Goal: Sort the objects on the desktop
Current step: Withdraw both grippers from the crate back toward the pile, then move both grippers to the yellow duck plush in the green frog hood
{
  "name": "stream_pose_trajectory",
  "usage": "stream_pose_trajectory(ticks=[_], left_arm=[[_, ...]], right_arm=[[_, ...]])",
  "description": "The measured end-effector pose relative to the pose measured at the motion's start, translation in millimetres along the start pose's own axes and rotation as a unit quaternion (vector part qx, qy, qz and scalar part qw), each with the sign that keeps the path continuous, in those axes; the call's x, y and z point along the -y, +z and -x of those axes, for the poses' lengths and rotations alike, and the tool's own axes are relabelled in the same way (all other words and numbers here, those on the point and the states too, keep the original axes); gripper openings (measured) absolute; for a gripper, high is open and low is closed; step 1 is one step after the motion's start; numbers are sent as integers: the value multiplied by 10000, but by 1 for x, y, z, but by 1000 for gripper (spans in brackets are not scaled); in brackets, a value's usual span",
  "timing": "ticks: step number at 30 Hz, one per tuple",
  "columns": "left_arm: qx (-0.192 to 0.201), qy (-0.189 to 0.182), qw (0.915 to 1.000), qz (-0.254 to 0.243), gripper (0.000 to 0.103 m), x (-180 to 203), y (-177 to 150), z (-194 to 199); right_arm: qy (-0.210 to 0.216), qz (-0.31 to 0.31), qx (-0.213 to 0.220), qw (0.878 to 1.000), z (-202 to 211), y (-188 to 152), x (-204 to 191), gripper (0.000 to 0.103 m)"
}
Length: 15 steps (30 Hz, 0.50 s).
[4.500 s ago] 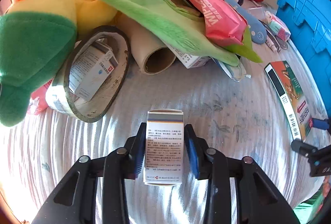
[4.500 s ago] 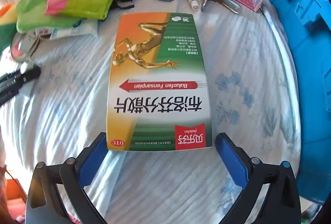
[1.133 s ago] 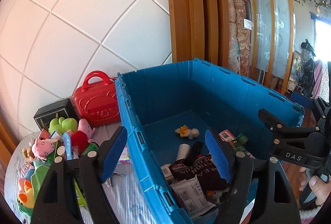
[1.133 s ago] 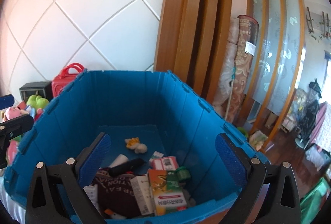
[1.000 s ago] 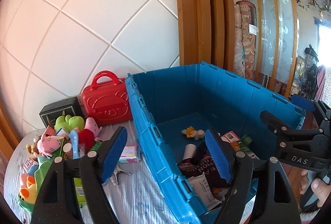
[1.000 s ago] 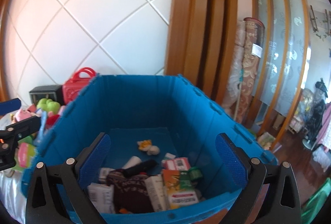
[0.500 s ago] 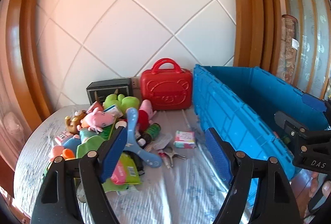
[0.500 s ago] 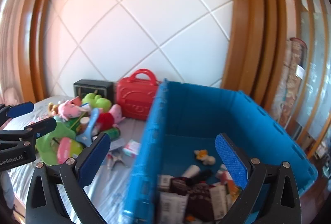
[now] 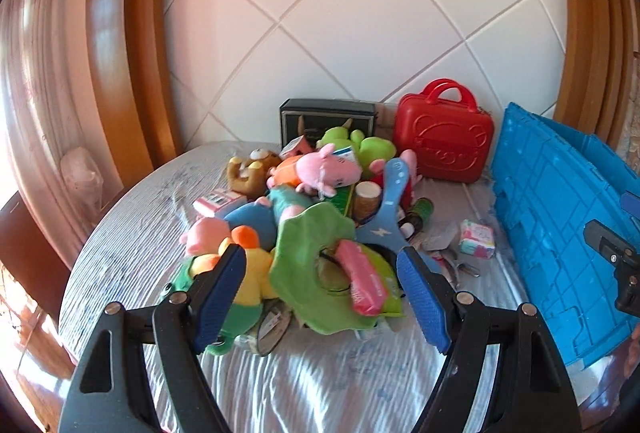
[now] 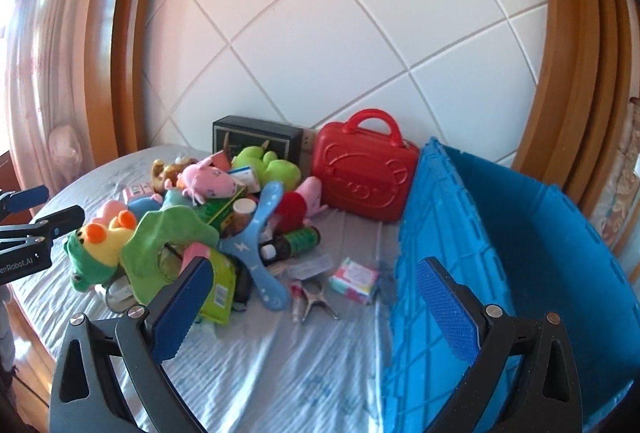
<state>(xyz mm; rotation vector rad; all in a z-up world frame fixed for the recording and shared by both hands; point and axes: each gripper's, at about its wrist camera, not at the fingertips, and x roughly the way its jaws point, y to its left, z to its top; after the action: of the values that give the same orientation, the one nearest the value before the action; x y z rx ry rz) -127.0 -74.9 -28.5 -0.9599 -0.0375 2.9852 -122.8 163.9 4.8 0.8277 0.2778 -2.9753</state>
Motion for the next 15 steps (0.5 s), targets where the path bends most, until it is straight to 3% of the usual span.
stream_pose_trajectory(ticks=[8,15], left_arm=[[-724,526,9954,348,78,-74,-32,-49],[-1271,718,9880,503,78,-113,-56,-89]], right_arm=[[435,108,-701,9965,-65,-15,-55,103],[648,190,-1330,9888,-120,-34,-93,103]])
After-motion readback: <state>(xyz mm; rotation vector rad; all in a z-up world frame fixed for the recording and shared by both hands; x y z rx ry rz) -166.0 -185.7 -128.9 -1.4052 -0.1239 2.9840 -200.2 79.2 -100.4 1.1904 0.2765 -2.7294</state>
